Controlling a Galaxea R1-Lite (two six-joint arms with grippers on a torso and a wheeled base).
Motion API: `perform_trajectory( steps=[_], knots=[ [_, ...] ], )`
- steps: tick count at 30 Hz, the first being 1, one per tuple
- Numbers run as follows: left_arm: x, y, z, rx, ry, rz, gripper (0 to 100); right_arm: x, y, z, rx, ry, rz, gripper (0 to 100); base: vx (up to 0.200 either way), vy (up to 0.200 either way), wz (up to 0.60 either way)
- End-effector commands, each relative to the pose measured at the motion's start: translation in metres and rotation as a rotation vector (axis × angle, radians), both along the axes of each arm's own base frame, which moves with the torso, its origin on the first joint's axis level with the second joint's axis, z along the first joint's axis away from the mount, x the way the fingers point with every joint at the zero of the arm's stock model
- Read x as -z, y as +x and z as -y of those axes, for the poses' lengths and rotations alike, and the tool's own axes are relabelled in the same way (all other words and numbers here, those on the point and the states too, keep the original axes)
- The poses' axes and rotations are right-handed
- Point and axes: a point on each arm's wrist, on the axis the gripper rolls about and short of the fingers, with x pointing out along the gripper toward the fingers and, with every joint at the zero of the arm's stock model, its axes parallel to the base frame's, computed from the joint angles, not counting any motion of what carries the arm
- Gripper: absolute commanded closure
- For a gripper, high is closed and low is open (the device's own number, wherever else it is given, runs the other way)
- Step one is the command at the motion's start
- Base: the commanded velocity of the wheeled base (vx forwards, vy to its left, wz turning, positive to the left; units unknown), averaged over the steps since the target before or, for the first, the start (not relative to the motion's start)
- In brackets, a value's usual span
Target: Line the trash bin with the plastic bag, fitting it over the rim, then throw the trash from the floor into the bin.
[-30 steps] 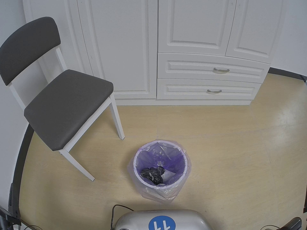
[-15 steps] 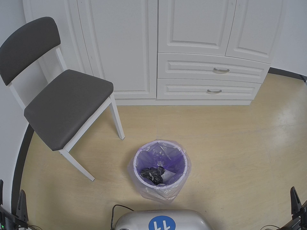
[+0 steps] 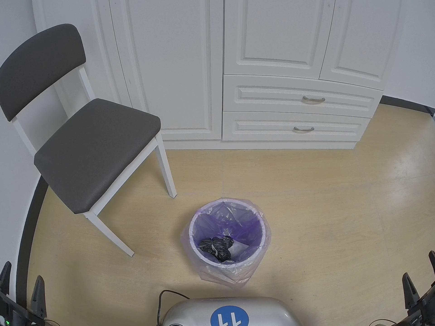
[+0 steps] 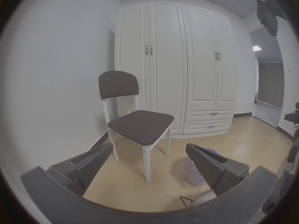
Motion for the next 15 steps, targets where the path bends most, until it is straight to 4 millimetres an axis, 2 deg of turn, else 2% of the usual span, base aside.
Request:
perform_trajectory(
  steps=[1, 15],
  knots=[
    [0.0058, 0.0001, 0.0, 0.0, -0.002, -0.008, 0, 0.0052, 0.0001, -0.0001, -0.001, -0.002, -0.001, 0, 0.0, 0.0, 0.0],
    [0.0058, 0.0001, 0.0, 0.002, 0.001, -0.008, 0, 0.0052, 0.0001, -0.0003, -0.007, -0.049, 0.003, 0, 0.0, 0.0, 0.0]
  ],
)
